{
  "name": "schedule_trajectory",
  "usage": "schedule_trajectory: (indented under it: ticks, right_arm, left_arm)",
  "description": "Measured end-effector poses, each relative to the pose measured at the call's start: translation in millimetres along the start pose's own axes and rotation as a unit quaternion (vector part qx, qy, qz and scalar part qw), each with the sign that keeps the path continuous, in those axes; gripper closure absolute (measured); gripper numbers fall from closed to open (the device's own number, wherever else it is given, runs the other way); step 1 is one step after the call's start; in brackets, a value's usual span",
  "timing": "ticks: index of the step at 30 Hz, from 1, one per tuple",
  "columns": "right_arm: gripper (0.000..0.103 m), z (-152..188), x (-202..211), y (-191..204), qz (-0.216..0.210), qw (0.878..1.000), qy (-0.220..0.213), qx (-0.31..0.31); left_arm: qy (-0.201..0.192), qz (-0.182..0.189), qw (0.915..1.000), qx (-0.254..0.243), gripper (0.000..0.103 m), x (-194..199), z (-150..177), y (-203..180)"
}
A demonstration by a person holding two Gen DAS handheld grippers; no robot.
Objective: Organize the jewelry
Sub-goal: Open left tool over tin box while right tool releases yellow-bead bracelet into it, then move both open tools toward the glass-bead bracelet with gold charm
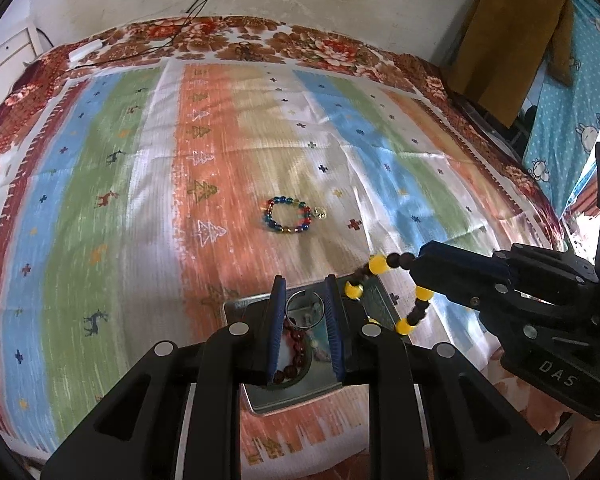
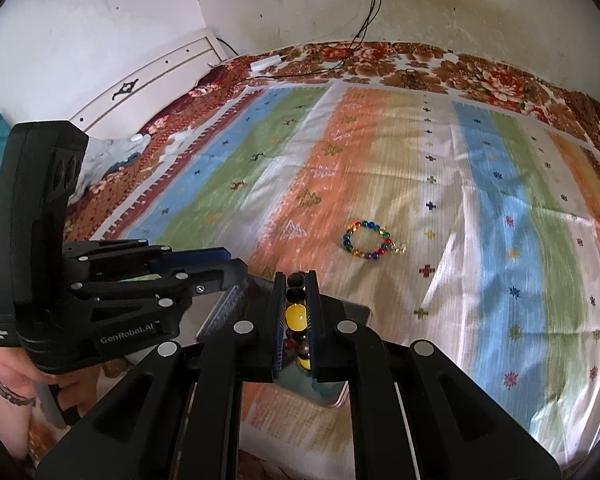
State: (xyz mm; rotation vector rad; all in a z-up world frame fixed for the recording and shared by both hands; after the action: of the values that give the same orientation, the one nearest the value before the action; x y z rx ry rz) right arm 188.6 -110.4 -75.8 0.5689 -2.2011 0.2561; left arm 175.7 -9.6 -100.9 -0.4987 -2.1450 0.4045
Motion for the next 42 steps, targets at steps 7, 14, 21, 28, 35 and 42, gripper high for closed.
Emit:
schedule_trajectory:
  ticks: [7, 14, 21, 28, 35, 42]
  right_arm:
    - [0.092, 8, -5, -4, -0.008, 1.0, 0.015, -0.012]
    - [0.069, 9, -2, -22, 0.023, 0.999, 0.005, -0.022]
    - [0.047, 14, 1, -30, 0.038, 0.999, 0.0, -0.016]
    - [0.032, 17, 5, -35, 0.038, 0.999, -0.008, -0.021]
    - [0.027, 13, 4, -42, 0.047, 0.998, -0.013, -0.03]
    - [0.027, 7, -16, -54, 0.055, 0.997, 0.006, -0.048]
  left_arm:
    - [0.003, -0.003, 1.0, 0.002, 0.079, -2, 5, -1]
    - [-0.008, -0.022, 0.9996, 0.012, 0.067, 8, 5, 9]
    - [-0.019, -0.027, 0.9994, 0.011, 0.029, 17, 8, 9]
    - [-0.023, -0.029, 0.9992, 0.014, 0.012, 21, 8, 11]
    - [-0.023, -0.037, 0.999, 0.015, 0.01, 20, 7, 15]
    - [-0.013, -0.047, 0.9987, 0.016, 0.011, 5, -7, 23]
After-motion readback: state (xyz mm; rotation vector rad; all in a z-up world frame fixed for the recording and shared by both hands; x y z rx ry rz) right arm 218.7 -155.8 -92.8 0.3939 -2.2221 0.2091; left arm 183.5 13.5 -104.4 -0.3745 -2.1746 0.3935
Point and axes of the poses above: each gripper's, at about its wrist camera, not at the fingertips, and x roughly against the way its jaws point, y to its left, z to its underside, the point moved 9 cm from there along -x, roughly the way its jaws point, and after that the axes turned 14 degrees about z, right-handed, at the moved point
